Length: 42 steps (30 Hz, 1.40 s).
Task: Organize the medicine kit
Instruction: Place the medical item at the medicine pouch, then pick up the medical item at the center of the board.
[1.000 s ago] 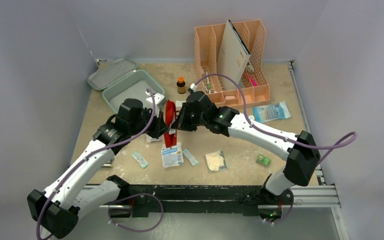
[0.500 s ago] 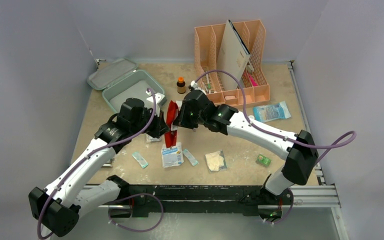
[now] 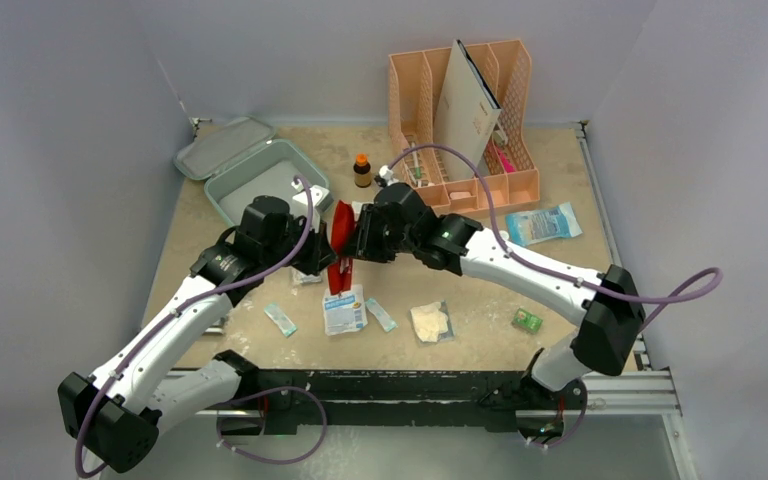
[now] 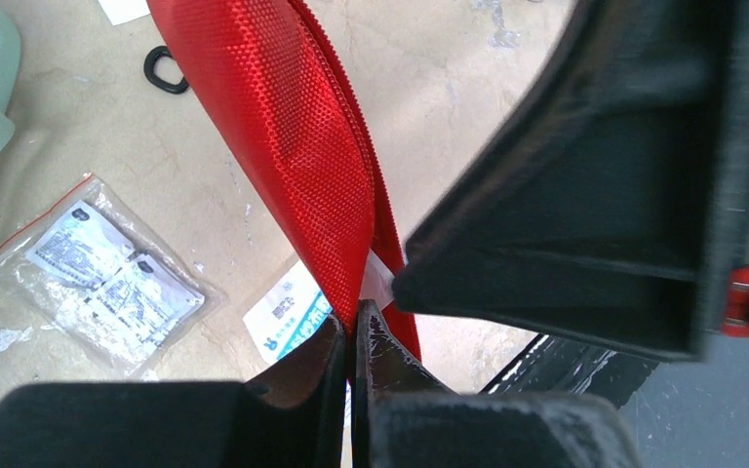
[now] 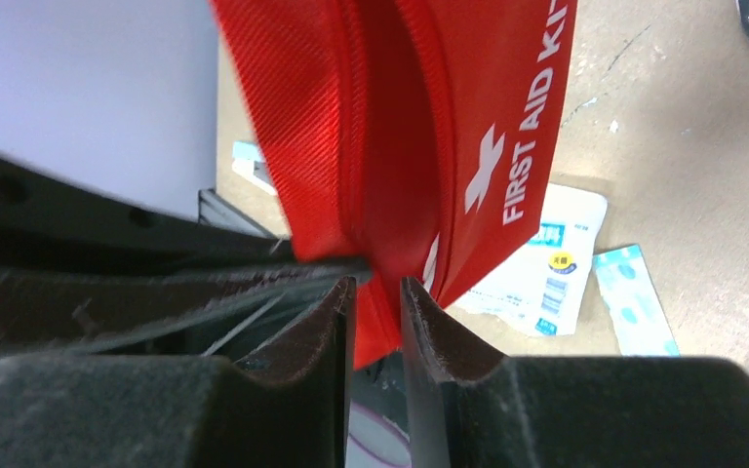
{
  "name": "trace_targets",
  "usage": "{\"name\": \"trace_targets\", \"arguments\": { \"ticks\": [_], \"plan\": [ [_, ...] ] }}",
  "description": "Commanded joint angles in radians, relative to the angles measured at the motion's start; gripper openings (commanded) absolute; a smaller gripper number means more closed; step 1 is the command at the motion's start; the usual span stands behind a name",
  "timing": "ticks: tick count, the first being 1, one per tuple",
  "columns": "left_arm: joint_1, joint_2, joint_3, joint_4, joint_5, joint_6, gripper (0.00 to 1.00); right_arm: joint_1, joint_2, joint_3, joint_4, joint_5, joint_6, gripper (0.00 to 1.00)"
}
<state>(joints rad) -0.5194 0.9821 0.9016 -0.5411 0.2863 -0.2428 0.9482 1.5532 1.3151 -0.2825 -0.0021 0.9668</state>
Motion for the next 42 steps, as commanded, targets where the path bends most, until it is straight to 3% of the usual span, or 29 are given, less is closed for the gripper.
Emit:
{"name": "trace_targets", "arguments": {
  "ticks": [1, 10, 14, 17, 22, 30, 38, 42],
  "plan": [
    [-0.002, 0.001, 0.044, 0.000, -0.062, 0.022, 0.00, 0.004, -0.108, -0.013, -0.008, -0.065, -0.052, 0.27],
    [-0.002, -0.018, 0.066, -0.063, -0.277, -0.026, 0.00, 0.004, -0.188, -0.112, -0.074, -0.061, -0.198, 0.30],
    [-0.001, -0.012, 0.090, -0.107, -0.285, -0.089, 0.00, 0.004, -0.162, -0.105, -0.172, 0.020, -0.303, 0.40],
    [-0.002, 0.013, 0.113, -0.169, -0.314, -0.116, 0.00, 0.004, -0.152, -0.149, -0.181, 0.012, -0.376, 0.39],
    [-0.001, 0.048, 0.185, -0.288, -0.269, -0.151, 0.00, 0.027, -0.121, -0.216, -0.167, 0.017, -0.446, 0.39],
    [0.000, -0.033, 0.211, -0.354, -0.233, -0.193, 0.00, 0.158, -0.013, -0.270, -0.102, 0.142, -0.577, 0.39],
    [-0.002, -0.117, 0.187, -0.350, -0.256, -0.153, 0.00, 0.263, 0.076, -0.281, -0.028, 0.319, -0.663, 0.38],
    [-0.001, -0.135, 0.182, -0.346, -0.230, -0.144, 0.00, 0.271, 0.139, -0.258, -0.023, 0.327, -0.695, 0.39]
  ]
}}
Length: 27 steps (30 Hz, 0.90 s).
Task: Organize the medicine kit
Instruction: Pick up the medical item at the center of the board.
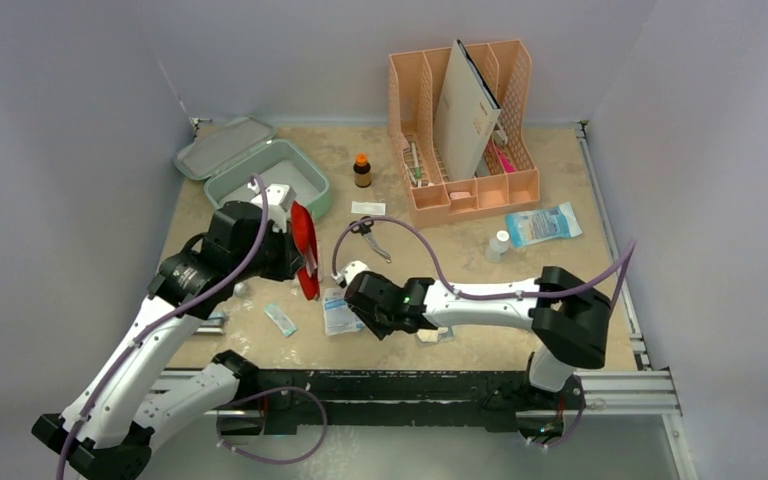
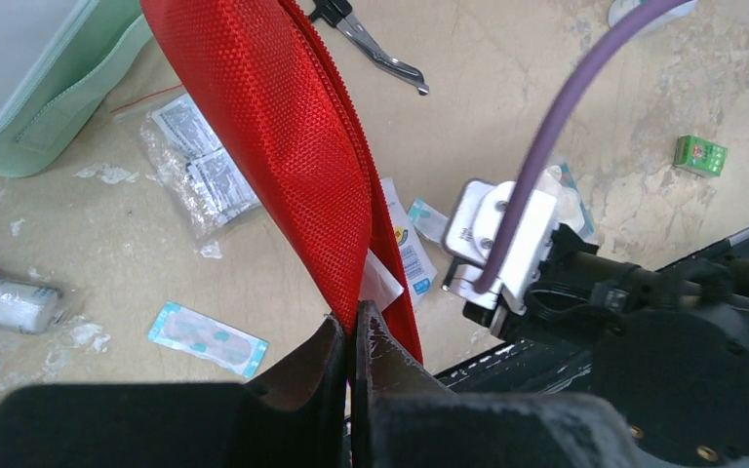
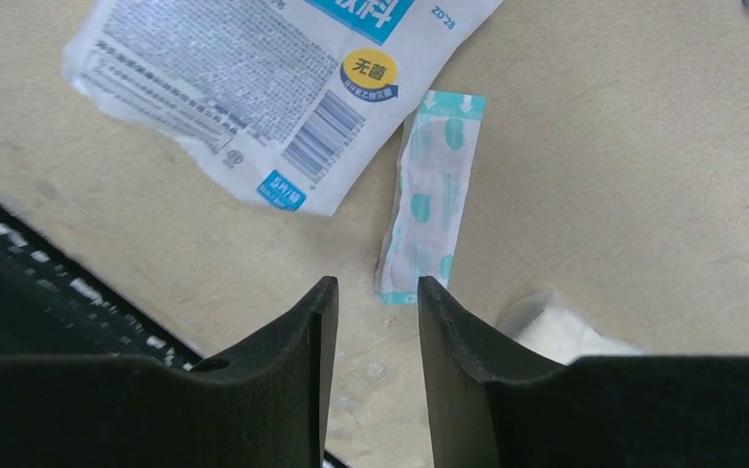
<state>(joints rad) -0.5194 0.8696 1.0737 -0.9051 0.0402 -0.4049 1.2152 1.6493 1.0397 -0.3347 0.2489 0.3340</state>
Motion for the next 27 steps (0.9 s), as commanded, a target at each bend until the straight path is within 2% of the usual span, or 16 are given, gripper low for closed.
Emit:
{"name": "trace_targets", "arguments": {
  "ticks": [1, 7, 12, 17, 21, 24, 27],
  "plan": [
    [-0.002, -0.027, 0.006, 0.019, 0.015, 0.024, 0.00, 0.005, 0.062, 0.026, 0.031, 0.068, -0.070, 0.39],
    [-0.002, -0.044, -0.016, 0.032, -0.021, 0.040, 0.00, 0.014, 0.121, 0.030, 0.049, 0.113, -0.075, 0.38],
    [-0.002, -0.048, -0.020, 0.032, -0.017, 0.042, 0.00, 0.017, 0.127, 0.001, 0.070, 0.170, -0.073, 0.33],
    [-0.001, -0.057, -0.027, 0.048, 0.006, 0.048, 0.00, 0.016, 0.107, -0.012, 0.069, 0.183, -0.058, 0.15],
    [-0.001, -0.097, -0.103, 0.166, 0.123, -0.005, 0.00, 0.015, 0.051, -0.046, 0.092, 0.165, -0.018, 0.01],
    [-0.001, -0.100, -0.144, 0.233, 0.211, -0.072, 0.00, 0.013, 0.004, -0.059, 0.108, 0.229, 0.009, 0.00],
    [-0.002, -0.123, -0.150, 0.244, 0.160, -0.107, 0.00, 0.003, -0.049, -0.063, 0.092, 0.281, 0.054, 0.00]
  ]
}}
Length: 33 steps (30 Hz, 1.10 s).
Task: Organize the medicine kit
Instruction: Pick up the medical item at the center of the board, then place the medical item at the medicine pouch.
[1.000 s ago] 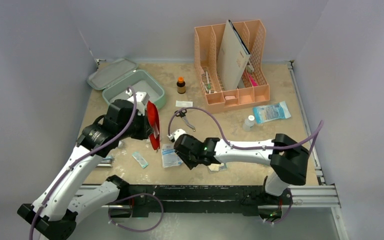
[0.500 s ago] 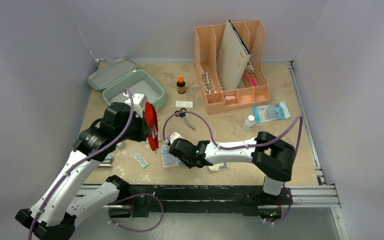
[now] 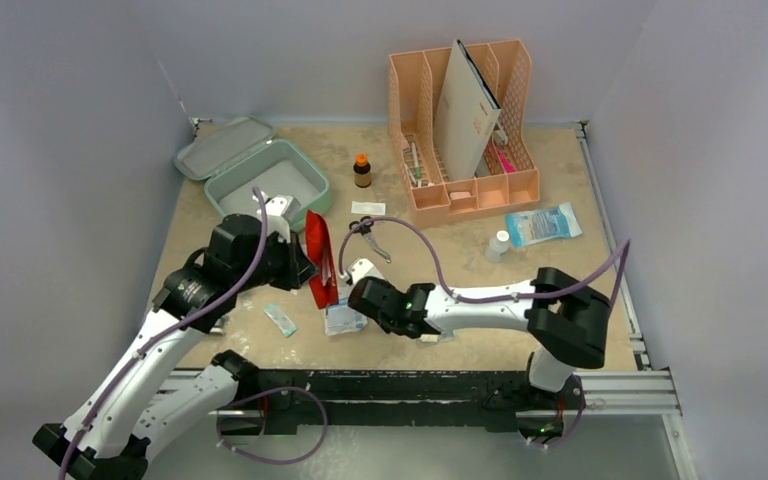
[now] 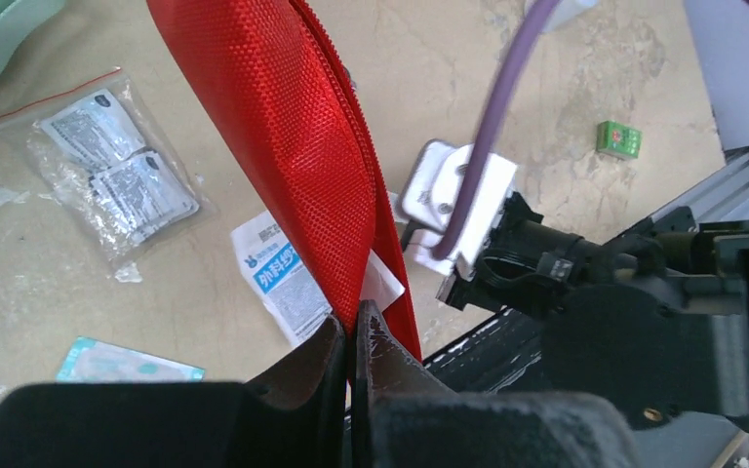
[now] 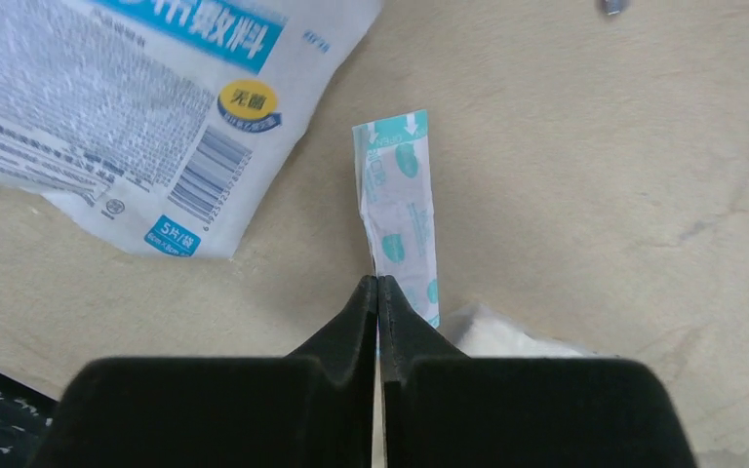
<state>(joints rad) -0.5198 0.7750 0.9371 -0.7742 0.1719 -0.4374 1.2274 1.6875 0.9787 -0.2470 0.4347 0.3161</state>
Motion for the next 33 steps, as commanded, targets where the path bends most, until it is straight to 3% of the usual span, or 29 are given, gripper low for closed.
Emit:
{"name": "trace_targets", "arguments": {
  "ticks": [1, 5, 10, 19, 24, 33],
  "plan": [
    [-0.002, -0.064, -0.038, 0.151, 0.028, -0.085, 0.00, -0.017, -0.112, -0.007, 0.003, 0.101, 0.086, 0.00],
    [-0.001, -0.157, -0.127, 0.327, 0.109, -0.131, 0.00, -0.041, -0.218, -0.001, -0.021, 0.102, 0.134, 0.00],
    [-0.001, -0.068, -0.093, 0.343, 0.191, -0.123, 0.00, -0.054, -0.395, 0.014, -0.045, 0.139, 0.192, 0.00],
    [-0.002, 0.005, -0.114, 0.371, 0.167, -0.032, 0.00, -0.060, -0.659, 0.001, 0.104, -0.132, 0.283, 0.00],
    [-0.001, 0.044, -0.118, 0.412, 0.208, 0.012, 0.00, -0.060, -0.674, 0.000, 0.197, -0.222, 0.379, 0.00],
    [-0.002, 0.050, -0.134, 0.461, 0.298, 0.009, 0.00, -0.064, -0.553, 0.071, 0.332, -0.301, 0.496, 0.00]
  ]
}}
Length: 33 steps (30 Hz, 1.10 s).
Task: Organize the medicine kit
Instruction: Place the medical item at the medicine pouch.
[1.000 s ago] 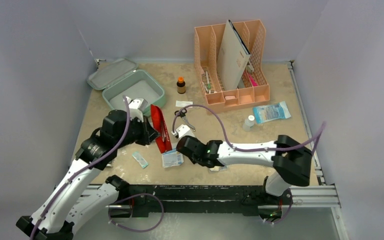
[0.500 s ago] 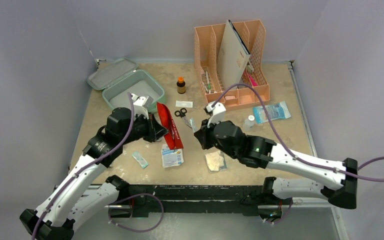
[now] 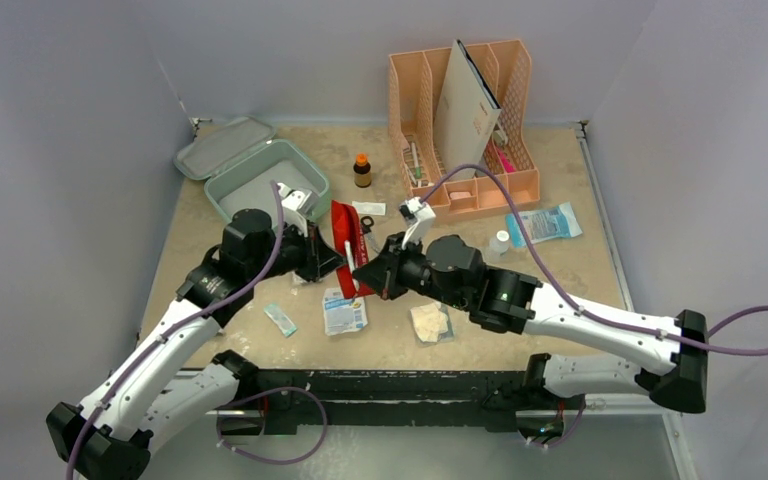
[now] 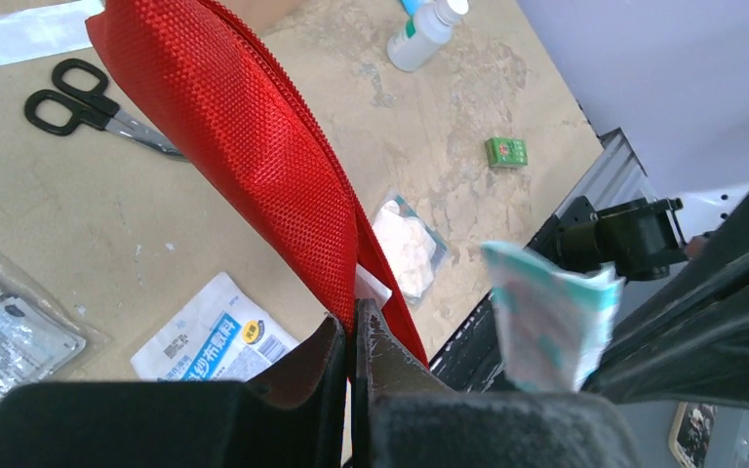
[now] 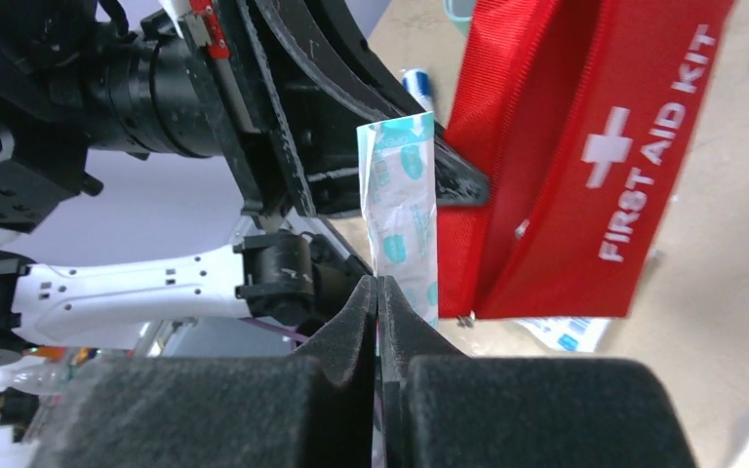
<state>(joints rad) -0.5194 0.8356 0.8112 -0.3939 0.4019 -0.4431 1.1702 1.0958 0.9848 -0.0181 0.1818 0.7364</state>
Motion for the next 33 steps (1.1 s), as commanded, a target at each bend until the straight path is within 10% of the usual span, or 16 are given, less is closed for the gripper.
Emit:
{"name": "trace_targets", "arguments": {
  "ticks": [1, 33],
  "plan": [
    [-0.001, -0.013, -0.009, 0.084, 0.083, 0.013, 0.00, -0.008, 0.047, 0.065, 0.113, -0.046, 0.079, 0.00],
    [-0.001, 0.024, 0.013, 0.049, 0.041, -0.018, 0.00, -0.146, 0.156, 0.090, -0.106, -0.102, 0.261, 0.00]
  ]
}}
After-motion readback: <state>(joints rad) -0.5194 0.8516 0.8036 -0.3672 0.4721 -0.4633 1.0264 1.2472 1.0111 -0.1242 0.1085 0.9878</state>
